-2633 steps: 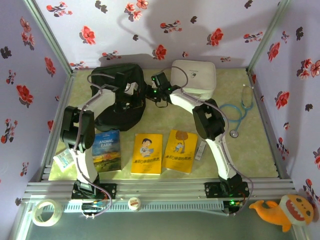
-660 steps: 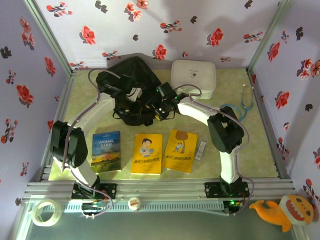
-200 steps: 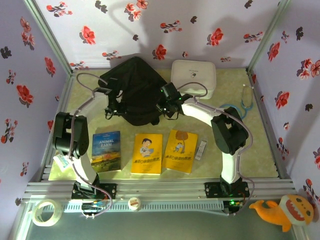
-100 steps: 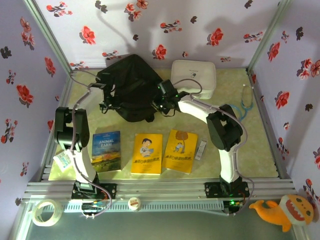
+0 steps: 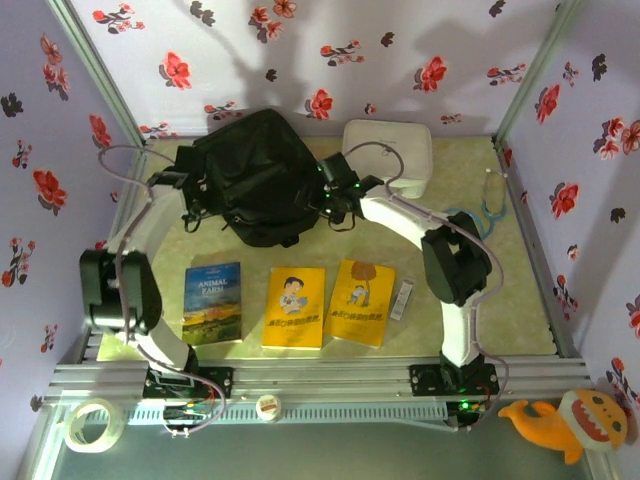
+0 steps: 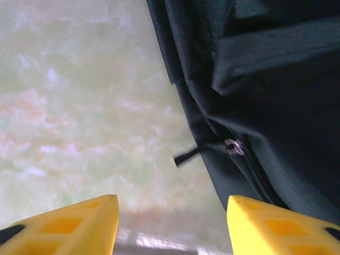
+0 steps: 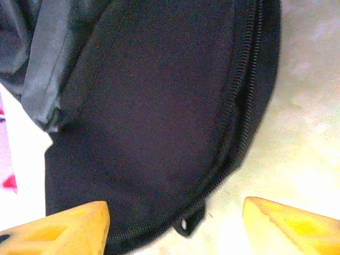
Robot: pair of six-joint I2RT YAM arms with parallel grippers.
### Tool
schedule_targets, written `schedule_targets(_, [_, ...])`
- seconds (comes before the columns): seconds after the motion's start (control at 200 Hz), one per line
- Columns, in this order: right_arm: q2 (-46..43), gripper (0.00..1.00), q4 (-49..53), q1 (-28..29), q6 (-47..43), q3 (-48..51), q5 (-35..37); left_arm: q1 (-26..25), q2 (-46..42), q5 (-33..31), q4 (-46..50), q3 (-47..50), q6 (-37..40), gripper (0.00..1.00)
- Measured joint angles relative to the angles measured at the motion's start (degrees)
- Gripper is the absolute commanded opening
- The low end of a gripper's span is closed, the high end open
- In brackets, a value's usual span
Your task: Pack the student bag
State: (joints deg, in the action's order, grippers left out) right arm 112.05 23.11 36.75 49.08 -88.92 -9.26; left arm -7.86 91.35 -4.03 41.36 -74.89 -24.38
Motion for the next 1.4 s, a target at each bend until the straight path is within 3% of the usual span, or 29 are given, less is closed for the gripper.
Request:
schedule_targets(0.27, [-11.45,0.7,4.61,3.82,-14.91,11.91,3.5,-7.5,-12.07,5.4,0.35,12.68,-4.48,0.78])
schedule_targets(0.53, [-8.41,0.68,8.33,12.98,-22.91,16.22,5.03,-16.09,-14.51,8.0,-1.4,21.99,-9.94,0.91])
schedule_targets(0.66, [-4.63,0.68,8.87,14.12,-24.04,15.96,6.03,-18.58,-14.6,9.25,-3.58,24.35,-12.46,0.93])
schedule_targets(0.695, [-3.74,0.68,9.2,14.03,-24.06,15.91,6.38,-18.8,-14.6,9.53,-3.82,24.55,-12.96,0.98])
schedule_targets(1.065, [0.2,0.64,12.2,13.46,-23.89,12.24,10.21,-18.88,-12.39,11.39,-5.75,24.48,-14.56,0.95])
schedule_targets(1.4, [2.05,0.63,9.31,8.5,-23.65,9.35,12.41,-20.94,-11.78,13.77,-8.83,25.14,-16.33,0.9])
